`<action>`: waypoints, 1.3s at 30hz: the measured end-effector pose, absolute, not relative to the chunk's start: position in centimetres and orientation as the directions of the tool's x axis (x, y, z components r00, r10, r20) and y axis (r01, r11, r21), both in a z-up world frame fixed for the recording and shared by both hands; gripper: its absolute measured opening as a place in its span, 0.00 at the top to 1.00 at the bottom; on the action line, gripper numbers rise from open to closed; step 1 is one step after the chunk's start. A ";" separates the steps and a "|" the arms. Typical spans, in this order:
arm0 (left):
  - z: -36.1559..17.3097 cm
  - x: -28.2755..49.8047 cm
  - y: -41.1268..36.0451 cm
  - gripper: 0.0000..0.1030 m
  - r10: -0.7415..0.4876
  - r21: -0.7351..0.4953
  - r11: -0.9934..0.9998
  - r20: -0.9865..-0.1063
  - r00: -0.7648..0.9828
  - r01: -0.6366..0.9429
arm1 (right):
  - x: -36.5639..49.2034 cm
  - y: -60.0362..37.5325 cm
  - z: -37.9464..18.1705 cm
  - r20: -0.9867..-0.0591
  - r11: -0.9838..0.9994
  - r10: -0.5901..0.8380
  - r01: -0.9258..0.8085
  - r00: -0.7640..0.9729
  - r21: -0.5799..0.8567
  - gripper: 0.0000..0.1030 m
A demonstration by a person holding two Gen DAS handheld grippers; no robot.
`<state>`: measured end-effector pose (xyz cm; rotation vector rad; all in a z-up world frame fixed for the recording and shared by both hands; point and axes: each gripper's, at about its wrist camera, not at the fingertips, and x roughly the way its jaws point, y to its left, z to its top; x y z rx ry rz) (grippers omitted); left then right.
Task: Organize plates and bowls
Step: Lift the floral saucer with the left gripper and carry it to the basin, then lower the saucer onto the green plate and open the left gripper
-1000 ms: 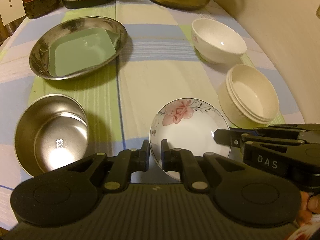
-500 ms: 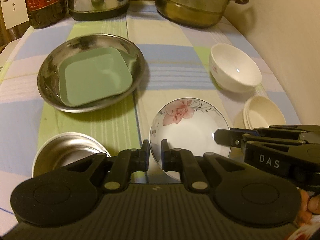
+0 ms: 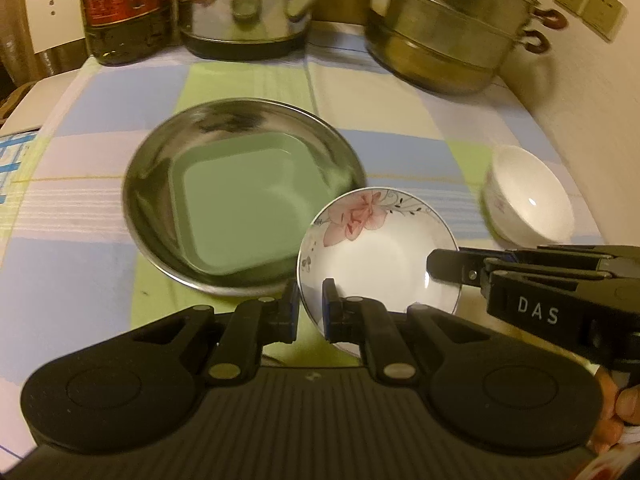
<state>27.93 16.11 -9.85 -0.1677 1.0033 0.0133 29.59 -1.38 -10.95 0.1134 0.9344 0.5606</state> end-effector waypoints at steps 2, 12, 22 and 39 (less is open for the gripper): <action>-9.8 28.5 17.1 0.90 -0.057 -0.131 0.986 -0.840 0.540 -0.100 | 30.4 -0.4 -10.9 -0.727 0.847 0.509 -0.417 0.461 0.328 0.93; -10.4 31.2 20.9 0.90 -0.031 -0.122 0.983 -0.843 0.537 -0.134 | 34.1 3.8 -11.1 -0.722 0.833 0.523 -0.450 0.453 0.322 0.93; -11.7 33.6 22.9 0.90 -0.024 -0.114 0.983 -0.853 0.521 -0.141 | 36.5 6.3 -12.2 -0.734 0.837 0.514 -0.447 0.443 0.316 0.93; -14.1 35.9 24.1 0.90 -0.023 -0.103 0.984 -0.877 0.480 -0.142 | 38.8 8.4 -15.1 -0.776 0.855 0.473 -0.430 0.418 0.290 0.93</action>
